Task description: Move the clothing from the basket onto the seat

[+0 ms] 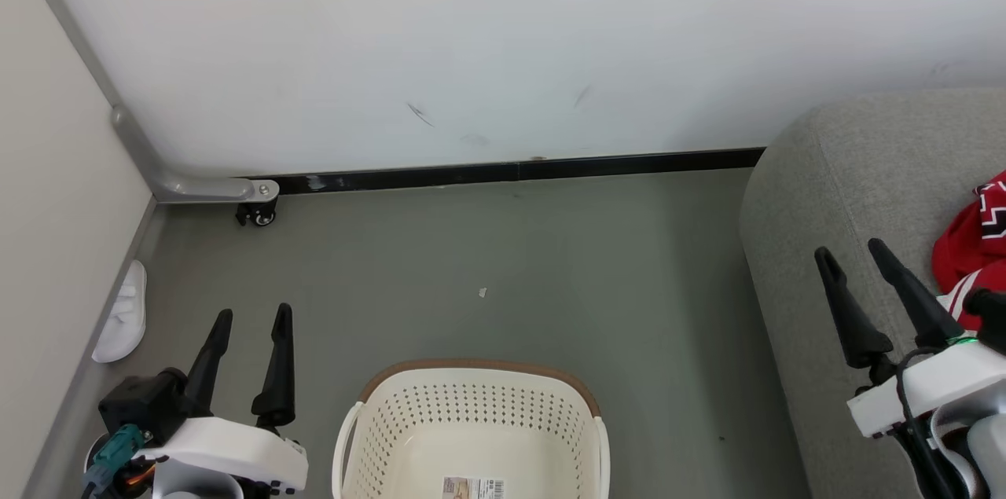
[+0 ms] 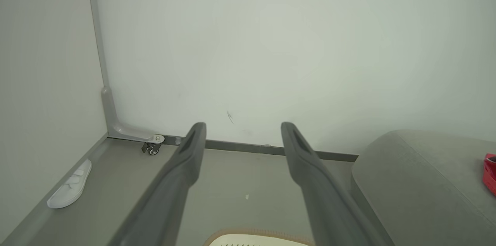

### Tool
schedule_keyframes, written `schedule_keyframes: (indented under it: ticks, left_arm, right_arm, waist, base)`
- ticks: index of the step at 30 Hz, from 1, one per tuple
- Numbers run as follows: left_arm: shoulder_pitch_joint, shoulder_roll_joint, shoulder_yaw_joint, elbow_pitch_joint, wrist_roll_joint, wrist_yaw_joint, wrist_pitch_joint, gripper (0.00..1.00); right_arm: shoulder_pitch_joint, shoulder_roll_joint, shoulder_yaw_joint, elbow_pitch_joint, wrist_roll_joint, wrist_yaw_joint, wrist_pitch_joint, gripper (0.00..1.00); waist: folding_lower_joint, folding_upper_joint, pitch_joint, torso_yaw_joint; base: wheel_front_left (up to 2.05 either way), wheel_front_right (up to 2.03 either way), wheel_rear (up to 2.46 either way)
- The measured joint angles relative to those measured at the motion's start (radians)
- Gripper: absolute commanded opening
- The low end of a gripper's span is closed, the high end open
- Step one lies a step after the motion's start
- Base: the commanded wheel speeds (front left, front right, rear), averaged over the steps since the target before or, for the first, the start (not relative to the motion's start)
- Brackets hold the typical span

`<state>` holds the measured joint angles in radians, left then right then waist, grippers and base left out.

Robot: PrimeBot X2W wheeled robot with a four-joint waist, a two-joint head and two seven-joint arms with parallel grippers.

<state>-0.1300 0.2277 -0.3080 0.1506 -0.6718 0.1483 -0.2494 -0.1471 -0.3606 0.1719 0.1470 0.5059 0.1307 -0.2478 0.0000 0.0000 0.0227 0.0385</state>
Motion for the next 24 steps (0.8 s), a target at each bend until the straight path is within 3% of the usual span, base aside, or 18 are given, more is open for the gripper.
schedule_keyframes:
  ticks: [3, 11, 24]
  left_arm:
    - [0.003, -0.005, 0.022, -0.004, 0.031, 0.0, 0.0, 1.0]
    - [0.02, -0.014, 0.067, -0.009, 0.066, 0.0, 0.0, 1.0]
    - [0.058, -0.063, 0.101, -0.033, 0.133, -0.011, 0.0, 1.0]
  right_arm:
    - [0.028, 0.053, -0.035, -0.029, -0.029, 0.0, 0.0, 1.0]
    - [0.084, 0.111, -0.047, -0.077, -0.077, 0.0, 0.0, 1.0]
    - [0.108, 0.142, -0.03, -0.122, -0.137, 0.0, 0.0, 1.0]
  waist:
    - [0.0, 0.0, 0.002, 0.006]
    - [0.0, 0.0, 0.003, 0.013]
    - [0.0, 0.0, 0.006, 0.015]
  base:
    - [0.0, 0.0, 0.0]
    - [0.0, 0.0, 0.0]
    - [0.0, 0.0, 0.0]
